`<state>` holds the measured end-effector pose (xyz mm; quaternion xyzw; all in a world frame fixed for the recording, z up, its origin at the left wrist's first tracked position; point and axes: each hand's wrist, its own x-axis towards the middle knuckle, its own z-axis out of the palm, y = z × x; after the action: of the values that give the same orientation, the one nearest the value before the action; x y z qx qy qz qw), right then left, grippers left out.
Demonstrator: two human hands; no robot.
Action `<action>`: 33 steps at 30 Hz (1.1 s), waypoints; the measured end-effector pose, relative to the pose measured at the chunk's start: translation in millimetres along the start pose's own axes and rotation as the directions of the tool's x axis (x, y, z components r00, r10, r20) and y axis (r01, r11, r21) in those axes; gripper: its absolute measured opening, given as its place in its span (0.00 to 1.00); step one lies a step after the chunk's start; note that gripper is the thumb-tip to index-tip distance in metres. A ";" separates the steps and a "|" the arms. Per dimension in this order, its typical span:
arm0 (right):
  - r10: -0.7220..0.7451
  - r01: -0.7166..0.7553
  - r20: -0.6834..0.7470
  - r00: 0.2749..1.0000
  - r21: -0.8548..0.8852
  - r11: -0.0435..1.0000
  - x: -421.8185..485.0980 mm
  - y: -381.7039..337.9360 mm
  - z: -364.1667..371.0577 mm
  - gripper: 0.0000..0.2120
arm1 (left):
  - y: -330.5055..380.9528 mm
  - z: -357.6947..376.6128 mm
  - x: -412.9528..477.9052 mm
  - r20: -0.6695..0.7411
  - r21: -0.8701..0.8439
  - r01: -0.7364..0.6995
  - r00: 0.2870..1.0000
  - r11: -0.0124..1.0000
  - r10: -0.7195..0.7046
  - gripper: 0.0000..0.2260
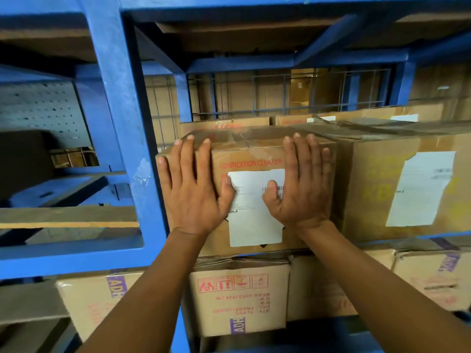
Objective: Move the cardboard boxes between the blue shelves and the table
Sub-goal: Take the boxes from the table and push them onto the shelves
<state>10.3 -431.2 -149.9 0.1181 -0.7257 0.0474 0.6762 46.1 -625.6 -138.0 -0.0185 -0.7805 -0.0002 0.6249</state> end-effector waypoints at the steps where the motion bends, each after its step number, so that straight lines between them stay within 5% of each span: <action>1: 0.001 -0.001 0.003 1.000 0.005 1.000 0.4 3.9 3.5 0.33 | 3.0 3.3 1.0 -0.003 0.006 0.000 1.000 1.000 0.000 0.29; 23: -0.019 0.019 0.035 0.999 0.016 1.000 -17.9 16.9 27.9 0.34 | 2.7 34.5 -17.9 0.009 0.051 -0.110 0.994 0.993 0.109 0.32; 33: 0.011 -0.011 0.108 0.994 -0.001 1.000 -18.0 17.3 23.3 0.34 | 6.2 27.3 -18.6 0.125 0.074 -0.091 0.989 0.993 0.081 0.32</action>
<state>-15.3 -417.9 -168.1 0.1163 -0.7618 0.0445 0.6357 23.8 -619.3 -162.2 -0.0272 -0.8149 0.0589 0.5759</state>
